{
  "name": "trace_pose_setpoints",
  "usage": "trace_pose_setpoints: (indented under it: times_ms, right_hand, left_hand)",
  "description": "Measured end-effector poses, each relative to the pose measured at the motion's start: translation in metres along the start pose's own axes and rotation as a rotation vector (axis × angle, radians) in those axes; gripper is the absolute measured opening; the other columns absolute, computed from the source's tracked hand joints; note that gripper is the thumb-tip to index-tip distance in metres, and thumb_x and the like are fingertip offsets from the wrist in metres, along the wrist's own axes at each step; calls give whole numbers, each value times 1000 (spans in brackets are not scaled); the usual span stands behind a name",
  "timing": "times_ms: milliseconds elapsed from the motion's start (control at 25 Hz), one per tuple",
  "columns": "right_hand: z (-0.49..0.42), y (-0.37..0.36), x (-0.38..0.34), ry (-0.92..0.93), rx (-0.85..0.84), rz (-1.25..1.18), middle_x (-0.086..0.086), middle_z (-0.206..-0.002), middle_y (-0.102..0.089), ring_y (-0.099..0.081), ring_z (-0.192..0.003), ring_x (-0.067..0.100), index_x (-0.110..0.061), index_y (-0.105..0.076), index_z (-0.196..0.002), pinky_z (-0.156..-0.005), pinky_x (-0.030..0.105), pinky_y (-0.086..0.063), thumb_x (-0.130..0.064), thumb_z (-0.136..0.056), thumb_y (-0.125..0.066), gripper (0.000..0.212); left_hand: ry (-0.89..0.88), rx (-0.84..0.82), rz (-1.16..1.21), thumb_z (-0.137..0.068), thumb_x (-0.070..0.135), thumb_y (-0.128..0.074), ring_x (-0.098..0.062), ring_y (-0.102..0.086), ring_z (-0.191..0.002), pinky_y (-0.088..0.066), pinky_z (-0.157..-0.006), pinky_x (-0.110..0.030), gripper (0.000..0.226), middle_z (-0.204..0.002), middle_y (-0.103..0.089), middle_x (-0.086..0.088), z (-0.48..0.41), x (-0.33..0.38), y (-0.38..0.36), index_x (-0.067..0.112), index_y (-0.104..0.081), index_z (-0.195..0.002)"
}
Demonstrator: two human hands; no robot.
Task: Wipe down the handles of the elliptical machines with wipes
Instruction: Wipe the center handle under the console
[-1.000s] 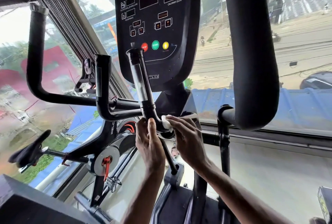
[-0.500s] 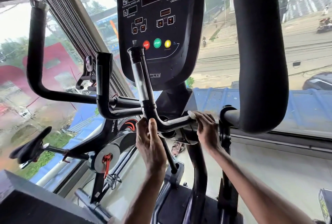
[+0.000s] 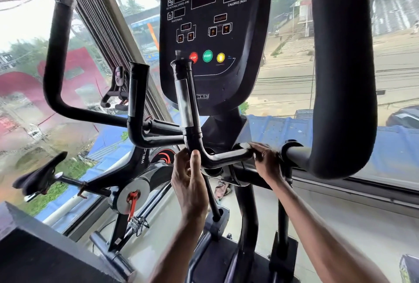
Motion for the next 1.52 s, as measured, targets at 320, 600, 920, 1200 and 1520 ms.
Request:
trace_pose_setpoints:
  times_ms: [320,600,920,1200,1520]
  right_hand:
    - [53,9,-94,198,110,-142,-3,-126,-74,-66,-117,12,-12,-78,-120,-102,26,-51,-2,-97,-71,25]
    - [56,20,-160,164,186,-281,-5,-115,-77,-70,-104,8,-10,-80,-114,-92,22,-55,-11,-95,-74,19]
    - [75,22,-170,165,275,-132,-9,-118,-73,-68,-106,11,-9,-78,-117,-90,36,-58,-1,-94,-73,24]
    - [120,14,-161,-29,257,-136,-3,-108,-77,-69,-104,-1,-9,-79,-107,-87,24,-56,-9,-98,-71,12]
    - [137,-36,-107,-570,146,-588,2,-94,-78,-72,-86,15,-7,-74,-107,-79,25,-59,-4,-95,-70,13]
  left_hand:
    - [2,-41,10,-97,46,-52,-1,-59,-85,-53,-89,-51,14,-91,-66,25,1,-2,-3,48,-66,-93]
    - [112,-198,94,-96,38,-52,-25,-65,-93,-52,-84,-52,25,-100,-73,-4,-11,-7,2,23,-71,-100]
    - [286,-248,301,-99,35,-51,-19,-70,-103,-49,-76,-33,26,-115,-75,-5,-13,-32,3,23,-71,-112]
    - [396,-418,363,-99,13,-60,-17,-72,-86,-54,-77,-32,20,-102,-78,-11,0,-78,12,15,-70,-116]
    - [614,-737,505,-80,32,-77,-19,-64,-86,-52,-73,-29,20,-93,-72,-5,23,-119,1,20,-76,-97]
Point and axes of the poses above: each hand's wrist, its own z-axis away from the middle knuckle, its own y-axis out of the back of the hand, x = y × z, the point moved 9 cm from there along -z, towards the middle knuckle
